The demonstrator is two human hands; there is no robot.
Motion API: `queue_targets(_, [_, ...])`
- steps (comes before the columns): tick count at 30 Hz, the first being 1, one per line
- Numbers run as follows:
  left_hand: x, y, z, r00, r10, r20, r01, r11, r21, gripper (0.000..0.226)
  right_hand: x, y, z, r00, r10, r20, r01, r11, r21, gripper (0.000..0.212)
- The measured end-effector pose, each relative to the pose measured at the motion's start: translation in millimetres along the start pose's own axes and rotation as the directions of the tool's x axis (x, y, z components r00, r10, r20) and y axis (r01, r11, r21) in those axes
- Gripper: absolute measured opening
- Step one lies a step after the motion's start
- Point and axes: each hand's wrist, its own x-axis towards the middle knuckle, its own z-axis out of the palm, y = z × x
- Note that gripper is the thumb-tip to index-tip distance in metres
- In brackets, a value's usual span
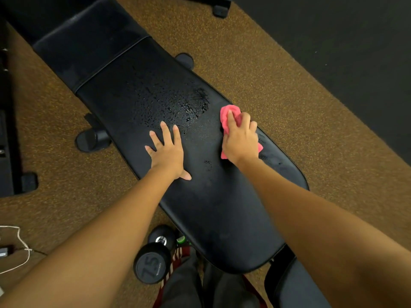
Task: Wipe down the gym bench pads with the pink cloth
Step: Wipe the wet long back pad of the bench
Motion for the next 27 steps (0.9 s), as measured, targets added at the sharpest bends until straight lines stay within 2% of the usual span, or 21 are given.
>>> queue_targets(2, [0.3,0.1,0.6,1.0,-0.003,0.0,0.003,1.0,-0.003,0.137,-12.0,-16.5,5.7,0.998,-0.052,0.031,0.052,0.999,-0.004,0.061])
queue_targets(5, [0.7,-0.7,0.8,1.0,-0.003,-0.005,0.003,1.0,-0.017,0.136,-44.8,-34.6,21.2,0.949,-0.304,0.08,0.307,0.951,-0.032,0.062])
queue_targets(8, [0.0,-2.1,0.6,1.0,0.007,-0.01,-0.007,1.0,-0.021,0.135,-48.5,-30.1,25.3,0.916,-0.394,0.079,0.397,0.917,-0.033,0.06])
queue_targets(10, [-0.7,-2.9,0.6,1.0,0.008,-0.011,-0.009,1.0,-0.017,0.136,-35.6,-17.9,18.1,0.933,-0.351,0.076,0.355,0.933,-0.053,0.058])
queue_targets(13, [-0.4,-2.1,1.6,1.0,0.005,-0.004,-0.005,1.0,-0.01,0.136,-17.9,1.2,5.7,0.992,-0.123,0.016,0.123,0.992,-0.036,0.056])
queue_targets(15, [-0.5,-1.6,1.6,1.0,0.001,-0.002,-0.001,1.0,-0.012,0.136,-19.4,2.1,5.3,0.998,-0.059,0.026,0.06,0.998,-0.024,0.057])
queue_targets(17, [-0.7,-1.8,1.6,1.0,-0.001,-0.003,0.001,1.0,-0.016,0.136,-32.4,-7.6,10.7,0.996,-0.082,0.038,0.083,0.996,-0.017,0.058])
queue_targets(21, [-0.7,-3.5,1.7,1.0,0.001,0.0,-0.001,1.0,-0.022,0.136,-66.0,-12.9,27.0,0.955,-0.297,0.0,0.297,0.954,-0.046,0.054])
queue_targets(23, [-1.1,-3.4,1.0,1.0,0.002,0.001,-0.002,1.0,-0.015,0.135,-60.9,-3.1,26.9,0.943,-0.331,-0.023,0.329,0.943,-0.058,0.054])
queue_targets(25, [-1.6,-3.2,0.7,1.0,0.003,0.0,-0.003,1.0,-0.009,0.135,-47.5,8.9,18.1,0.971,-0.237,-0.028,0.236,0.971,-0.036,0.057])
queue_targets(27, [-1.7,-3.0,0.8,1.0,0.0,0.002,0.0,1.0,-0.004,0.135,-33.5,24.8,8.2,0.998,-0.064,-0.021,0.063,0.997,-0.034,0.057])
